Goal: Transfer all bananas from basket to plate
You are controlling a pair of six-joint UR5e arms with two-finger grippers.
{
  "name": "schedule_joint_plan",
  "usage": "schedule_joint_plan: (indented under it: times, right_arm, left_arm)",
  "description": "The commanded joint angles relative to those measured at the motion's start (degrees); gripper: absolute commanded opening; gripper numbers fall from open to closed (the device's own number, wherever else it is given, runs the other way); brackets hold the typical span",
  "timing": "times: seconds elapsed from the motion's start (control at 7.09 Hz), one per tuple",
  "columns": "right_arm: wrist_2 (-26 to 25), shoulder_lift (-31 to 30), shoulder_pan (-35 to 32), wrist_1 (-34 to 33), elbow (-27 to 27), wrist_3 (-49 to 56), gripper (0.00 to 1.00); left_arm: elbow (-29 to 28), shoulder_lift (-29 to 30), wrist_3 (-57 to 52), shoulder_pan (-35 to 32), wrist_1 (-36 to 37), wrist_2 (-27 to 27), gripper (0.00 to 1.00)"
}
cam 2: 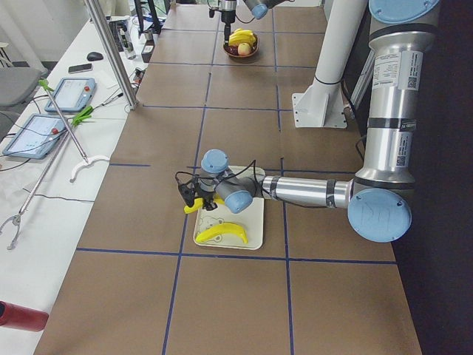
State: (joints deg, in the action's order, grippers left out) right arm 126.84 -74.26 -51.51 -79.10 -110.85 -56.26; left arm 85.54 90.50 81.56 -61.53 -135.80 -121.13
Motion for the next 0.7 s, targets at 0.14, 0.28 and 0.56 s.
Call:
schedule_joint_plan:
  times: [0.14,0.28,0.56]
  right_arm:
    - [-0.1,-0.44,0.18,-0.01,-0.51,0.01,0.99]
    - [-0.1,-0.44,0.09,-0.09,-0.51,0.01,0.99]
    - [-0.19,-0.44,0.18,-0.09,-0.33,0.01,0.99]
  left_arm:
    - [-0.47,-1.38,-1.23,-0.61,-0.6,-0.07,0.41]
    - [-0.2,-2.95,-1.14,-0.52,-0.78,-0.07,0.42]
    - [-0.29,-3.22,4.03,0.0,-3.93,-0.16,0.49]
